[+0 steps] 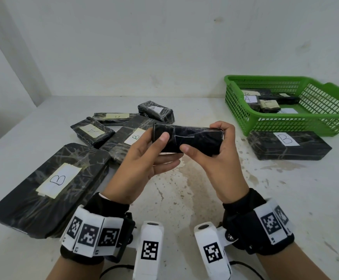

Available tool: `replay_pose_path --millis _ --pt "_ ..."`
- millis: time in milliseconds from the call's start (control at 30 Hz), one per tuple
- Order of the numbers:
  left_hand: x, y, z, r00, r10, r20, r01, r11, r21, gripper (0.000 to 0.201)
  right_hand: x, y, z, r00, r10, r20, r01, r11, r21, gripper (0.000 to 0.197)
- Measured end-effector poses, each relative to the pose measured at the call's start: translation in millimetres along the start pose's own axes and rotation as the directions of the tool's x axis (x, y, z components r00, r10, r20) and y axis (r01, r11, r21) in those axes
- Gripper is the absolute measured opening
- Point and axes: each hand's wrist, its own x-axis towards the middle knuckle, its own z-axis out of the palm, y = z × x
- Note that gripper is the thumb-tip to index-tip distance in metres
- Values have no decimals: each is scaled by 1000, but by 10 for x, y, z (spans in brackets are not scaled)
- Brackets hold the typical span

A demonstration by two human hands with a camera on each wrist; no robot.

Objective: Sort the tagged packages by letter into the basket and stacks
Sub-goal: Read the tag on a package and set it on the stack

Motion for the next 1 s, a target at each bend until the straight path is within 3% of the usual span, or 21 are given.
replay_pose_path --millis 67,167,200,300,367,500,667,767,1000 --pt "6 13 -1 999 -31 -24 30 999 -33 36 -1 0 -9 1000 -10 -9 10 1000 -6 64" --pt "20 7 -20 995 -87 -48 84 995 -54 71 2 -8 -26 998 -56 2 56 998 -30 53" --pt "21 16 -27 994 -98 -44 96 994 -58 74 6 -11 -29 997 -77 20 77 996 -37 46" --pt "28 32 -37 997 -66 -46 63 996 -55 57 24 -10 -47 992 -96 80 99 995 -31 34" --pt "31 21 -47 997 0 -78 -7 996 -83 43 29 -20 -36 991 -47 127 47 999 3 30" --pt "40 -7 -73 991 80 -111 -93 989 -112 25 54 -51 -4 982 127 138 -151 971 184 51" --pt "43 -13 -69 990 71 -125 -86 989 -123 20 76 7 -27 999 -2 45 -5 989 151 33" --pt "46 -9 -80 992 51 -116 -66 990 -128 29 77 1 -45 999 -13 40 7 989 151 32" --pt "52 -2 -85 993 51 -106 -65 988 -140 20 47 -45 3 999 -1 45 -5 991 135 32"
